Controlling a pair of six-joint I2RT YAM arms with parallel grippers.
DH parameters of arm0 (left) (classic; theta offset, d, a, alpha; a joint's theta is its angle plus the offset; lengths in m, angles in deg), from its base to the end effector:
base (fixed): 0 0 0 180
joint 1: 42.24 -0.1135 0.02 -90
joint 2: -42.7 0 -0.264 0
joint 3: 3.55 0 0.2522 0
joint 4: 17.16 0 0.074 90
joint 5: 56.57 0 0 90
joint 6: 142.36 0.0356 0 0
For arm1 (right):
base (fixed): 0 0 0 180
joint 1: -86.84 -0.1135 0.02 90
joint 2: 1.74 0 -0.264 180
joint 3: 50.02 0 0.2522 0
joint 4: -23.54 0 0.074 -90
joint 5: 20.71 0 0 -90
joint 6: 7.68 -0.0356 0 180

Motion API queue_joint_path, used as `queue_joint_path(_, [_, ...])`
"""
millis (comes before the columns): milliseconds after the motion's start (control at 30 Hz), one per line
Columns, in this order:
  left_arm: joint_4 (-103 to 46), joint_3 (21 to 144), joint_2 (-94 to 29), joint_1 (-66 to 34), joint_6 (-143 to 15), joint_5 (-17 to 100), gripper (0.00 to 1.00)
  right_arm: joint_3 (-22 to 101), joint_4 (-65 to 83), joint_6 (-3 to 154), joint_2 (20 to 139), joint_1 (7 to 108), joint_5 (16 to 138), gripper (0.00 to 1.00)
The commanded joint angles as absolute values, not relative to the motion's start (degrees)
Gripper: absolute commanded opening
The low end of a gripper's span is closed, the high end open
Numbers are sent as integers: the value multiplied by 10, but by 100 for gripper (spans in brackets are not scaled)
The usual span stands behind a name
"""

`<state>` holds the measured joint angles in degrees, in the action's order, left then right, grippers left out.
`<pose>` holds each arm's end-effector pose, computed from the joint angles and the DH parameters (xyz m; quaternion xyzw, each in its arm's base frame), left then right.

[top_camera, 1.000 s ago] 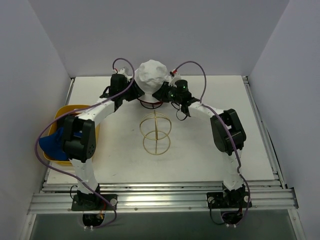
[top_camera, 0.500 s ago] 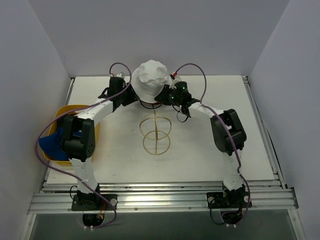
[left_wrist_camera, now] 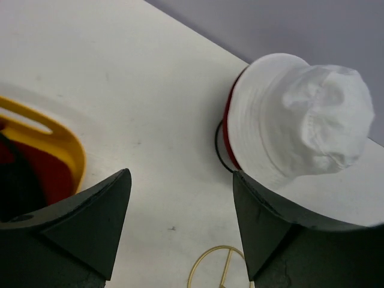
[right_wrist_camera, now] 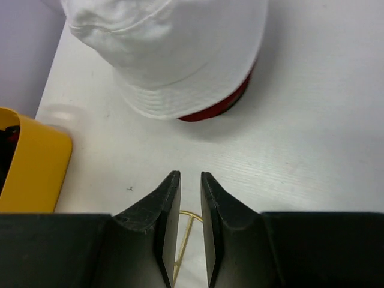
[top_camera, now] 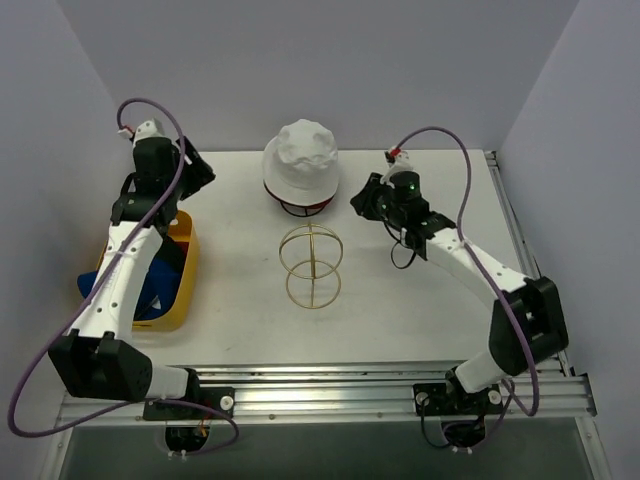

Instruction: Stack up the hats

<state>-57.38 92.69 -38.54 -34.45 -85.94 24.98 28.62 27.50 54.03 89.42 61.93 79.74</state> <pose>0.3199 -0.0385 0.3932 -0.2264 0.8121 -0.1305 0.5218 0.3413 0.1656 0.3065 -0.0371 0.7562 0.3526 0.5500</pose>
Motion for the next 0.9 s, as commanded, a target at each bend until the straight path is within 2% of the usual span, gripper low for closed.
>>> queue_joint_path(0, [-656,908,-352,-381,-835,205,78,233,223,562,784,637,716,18])
queue_joint_path(133, [-740,916,-337,-451,-827,176,84,179,194,566,638,662,712,19])
queue_joint_path(300, [-802,892,-336,-553,-835,172,85,126,231,541,543,671,765,20])
queue_joint_path(533, [-832,830,-285,-569,-833,101,86,129,243,536,556,672,816,21])
queue_joint_path(867, [-802,742,-223,-570,-868,104,82,125,256,535,557,672,821,21])
